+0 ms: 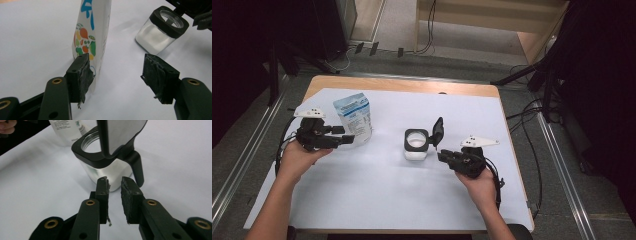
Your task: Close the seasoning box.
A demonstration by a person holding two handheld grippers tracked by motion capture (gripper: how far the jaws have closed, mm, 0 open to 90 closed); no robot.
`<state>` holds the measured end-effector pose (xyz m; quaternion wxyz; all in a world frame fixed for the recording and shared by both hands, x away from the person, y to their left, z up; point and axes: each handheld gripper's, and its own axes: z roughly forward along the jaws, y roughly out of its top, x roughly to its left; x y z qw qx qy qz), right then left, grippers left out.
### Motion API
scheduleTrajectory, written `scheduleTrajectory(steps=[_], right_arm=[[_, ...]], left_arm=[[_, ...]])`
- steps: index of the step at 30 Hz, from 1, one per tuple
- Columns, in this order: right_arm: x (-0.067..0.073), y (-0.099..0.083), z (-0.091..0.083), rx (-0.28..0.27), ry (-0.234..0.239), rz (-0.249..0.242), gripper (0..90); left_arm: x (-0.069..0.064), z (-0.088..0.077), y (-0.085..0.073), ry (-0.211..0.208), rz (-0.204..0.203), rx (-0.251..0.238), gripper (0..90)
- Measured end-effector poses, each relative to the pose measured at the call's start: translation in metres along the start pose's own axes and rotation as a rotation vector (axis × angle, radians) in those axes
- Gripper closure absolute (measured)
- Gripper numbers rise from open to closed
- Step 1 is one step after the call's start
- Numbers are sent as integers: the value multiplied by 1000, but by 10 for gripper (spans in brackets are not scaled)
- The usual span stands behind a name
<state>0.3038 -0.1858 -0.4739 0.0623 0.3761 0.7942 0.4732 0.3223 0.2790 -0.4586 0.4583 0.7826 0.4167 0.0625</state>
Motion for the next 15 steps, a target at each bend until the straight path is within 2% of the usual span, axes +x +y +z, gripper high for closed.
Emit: scheduleTrajectory(steps=[7,9,15], right_arm=[[-13,5,1,3,-10,20,875],[-18,8,1,0,-4,44,900],[-28,19,4,-14,-14,74,900]], left_arm=[[0,-10,-14,14,-18,-6,393],[0,-12,-20,20,-27,-10,392],[-1,-13,-33,30,-44,-4,393]])
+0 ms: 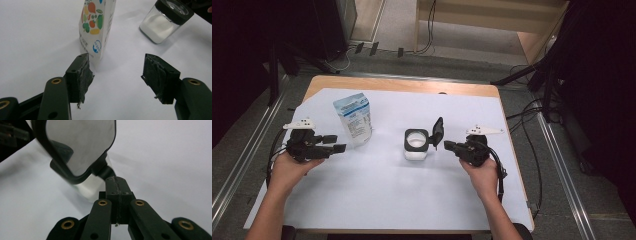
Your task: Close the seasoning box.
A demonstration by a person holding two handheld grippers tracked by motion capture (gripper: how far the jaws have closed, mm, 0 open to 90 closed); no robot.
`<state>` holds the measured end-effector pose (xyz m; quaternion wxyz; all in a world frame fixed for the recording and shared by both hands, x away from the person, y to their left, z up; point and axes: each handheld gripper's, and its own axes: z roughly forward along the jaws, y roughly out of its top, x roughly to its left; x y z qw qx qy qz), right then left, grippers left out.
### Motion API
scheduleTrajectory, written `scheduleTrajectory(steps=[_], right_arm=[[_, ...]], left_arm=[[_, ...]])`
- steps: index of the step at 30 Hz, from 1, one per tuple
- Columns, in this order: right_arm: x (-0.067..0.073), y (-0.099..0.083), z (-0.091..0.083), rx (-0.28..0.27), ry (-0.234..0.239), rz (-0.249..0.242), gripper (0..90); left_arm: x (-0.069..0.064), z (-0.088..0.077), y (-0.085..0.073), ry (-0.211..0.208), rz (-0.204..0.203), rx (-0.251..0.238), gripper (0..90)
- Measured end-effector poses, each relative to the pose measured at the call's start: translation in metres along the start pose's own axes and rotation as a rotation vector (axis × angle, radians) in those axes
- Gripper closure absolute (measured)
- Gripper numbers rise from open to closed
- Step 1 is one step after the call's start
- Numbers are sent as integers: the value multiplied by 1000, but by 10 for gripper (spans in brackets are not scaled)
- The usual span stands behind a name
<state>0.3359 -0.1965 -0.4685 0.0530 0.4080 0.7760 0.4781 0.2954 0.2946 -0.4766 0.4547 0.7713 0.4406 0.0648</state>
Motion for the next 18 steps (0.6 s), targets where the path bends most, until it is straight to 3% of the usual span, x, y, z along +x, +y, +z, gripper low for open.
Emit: scheduleTrajectory(steps=[11,18], right_arm=[[-10,23,17,-3,11,-1,900],[-6,34,26,-4,34,-24,900]], left_arm=[[0,5,-8,19,0,14,397],[-1,9,-10,13,16,38,402]])
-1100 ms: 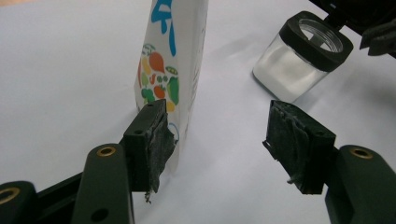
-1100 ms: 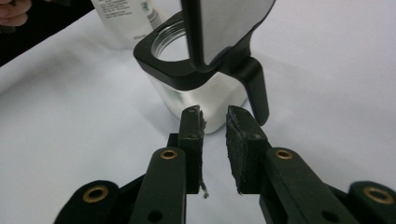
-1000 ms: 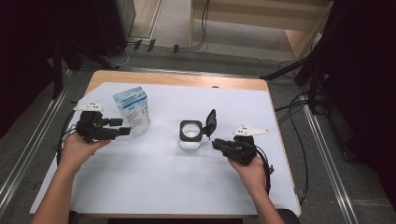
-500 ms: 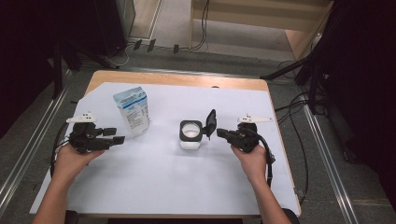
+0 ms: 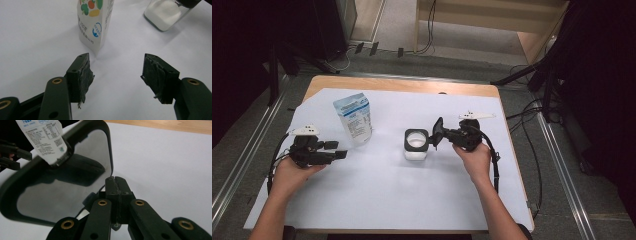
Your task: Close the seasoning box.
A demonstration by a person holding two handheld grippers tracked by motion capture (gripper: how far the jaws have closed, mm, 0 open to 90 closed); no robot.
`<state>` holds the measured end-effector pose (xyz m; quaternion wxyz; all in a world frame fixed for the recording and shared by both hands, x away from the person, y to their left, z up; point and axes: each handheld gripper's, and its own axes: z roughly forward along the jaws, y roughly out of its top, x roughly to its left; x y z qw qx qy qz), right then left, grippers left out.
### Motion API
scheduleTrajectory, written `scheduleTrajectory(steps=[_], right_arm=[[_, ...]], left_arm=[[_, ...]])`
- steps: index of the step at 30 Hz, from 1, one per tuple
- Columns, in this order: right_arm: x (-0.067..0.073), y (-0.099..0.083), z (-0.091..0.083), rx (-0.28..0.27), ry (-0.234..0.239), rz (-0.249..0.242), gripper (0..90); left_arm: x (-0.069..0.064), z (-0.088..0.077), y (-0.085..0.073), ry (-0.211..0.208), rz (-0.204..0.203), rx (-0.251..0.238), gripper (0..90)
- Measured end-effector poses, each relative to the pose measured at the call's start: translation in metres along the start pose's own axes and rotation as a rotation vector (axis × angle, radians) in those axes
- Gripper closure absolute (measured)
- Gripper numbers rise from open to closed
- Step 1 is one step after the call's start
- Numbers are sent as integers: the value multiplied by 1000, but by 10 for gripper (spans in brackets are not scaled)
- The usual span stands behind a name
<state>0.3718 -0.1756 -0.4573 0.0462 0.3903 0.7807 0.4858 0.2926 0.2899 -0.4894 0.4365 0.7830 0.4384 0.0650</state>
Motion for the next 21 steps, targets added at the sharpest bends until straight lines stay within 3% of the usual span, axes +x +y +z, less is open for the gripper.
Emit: scheduleTrajectory(steps=[7,13,21], right_arm=[[2,1,-1,-7,4,-1,900],[5,2,-5,-15,6,-8,900],[10,3,-7,-27,22,-18,900]], left_arm=[[2,-2,0,-7,-12,-20,404],[1,0,0,-4,-6,-2,407],[0,0,0,-15,-6,-13,410]])
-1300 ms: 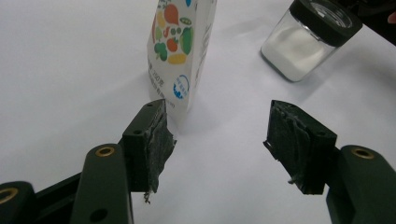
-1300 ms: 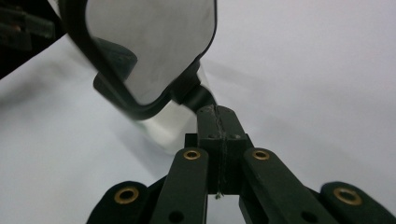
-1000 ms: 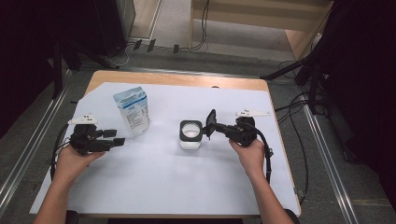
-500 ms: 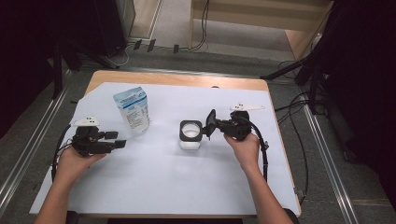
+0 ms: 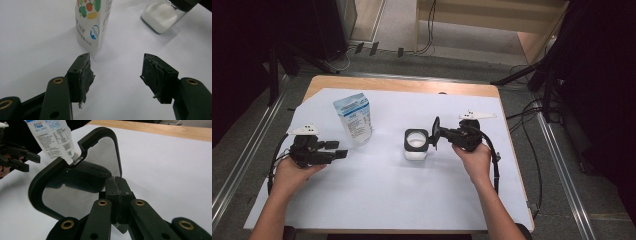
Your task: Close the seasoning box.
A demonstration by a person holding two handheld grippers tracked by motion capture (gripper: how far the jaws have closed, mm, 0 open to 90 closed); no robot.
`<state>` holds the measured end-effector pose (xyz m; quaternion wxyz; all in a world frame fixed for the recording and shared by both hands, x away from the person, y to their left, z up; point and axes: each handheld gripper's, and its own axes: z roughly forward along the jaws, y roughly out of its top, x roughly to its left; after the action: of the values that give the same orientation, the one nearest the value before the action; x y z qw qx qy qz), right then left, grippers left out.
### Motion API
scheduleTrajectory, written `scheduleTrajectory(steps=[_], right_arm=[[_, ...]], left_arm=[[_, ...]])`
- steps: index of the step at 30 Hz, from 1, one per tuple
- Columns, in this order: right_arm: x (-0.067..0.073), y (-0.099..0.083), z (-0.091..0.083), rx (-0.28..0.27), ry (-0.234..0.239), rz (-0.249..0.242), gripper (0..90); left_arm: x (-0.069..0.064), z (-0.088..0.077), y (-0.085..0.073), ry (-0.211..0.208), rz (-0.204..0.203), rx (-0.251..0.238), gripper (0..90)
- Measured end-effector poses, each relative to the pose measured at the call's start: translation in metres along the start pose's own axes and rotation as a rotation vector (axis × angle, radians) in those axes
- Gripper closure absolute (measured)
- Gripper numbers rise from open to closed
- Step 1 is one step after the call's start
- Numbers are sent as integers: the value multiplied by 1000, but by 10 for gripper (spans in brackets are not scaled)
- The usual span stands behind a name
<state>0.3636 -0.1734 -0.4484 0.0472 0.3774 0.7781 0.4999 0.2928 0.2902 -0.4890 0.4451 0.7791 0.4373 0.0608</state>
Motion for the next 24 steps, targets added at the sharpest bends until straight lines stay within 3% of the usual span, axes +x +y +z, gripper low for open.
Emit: scheduleTrajectory(steps=[17,24], right_arm=[[7,0,6,4,10,-10,900],[8,1,9,5,16,-18,900]], left_arm=[[2,-3,0,-10,-21,-22,412],[1,1,0,-11,-12,-7,413]])
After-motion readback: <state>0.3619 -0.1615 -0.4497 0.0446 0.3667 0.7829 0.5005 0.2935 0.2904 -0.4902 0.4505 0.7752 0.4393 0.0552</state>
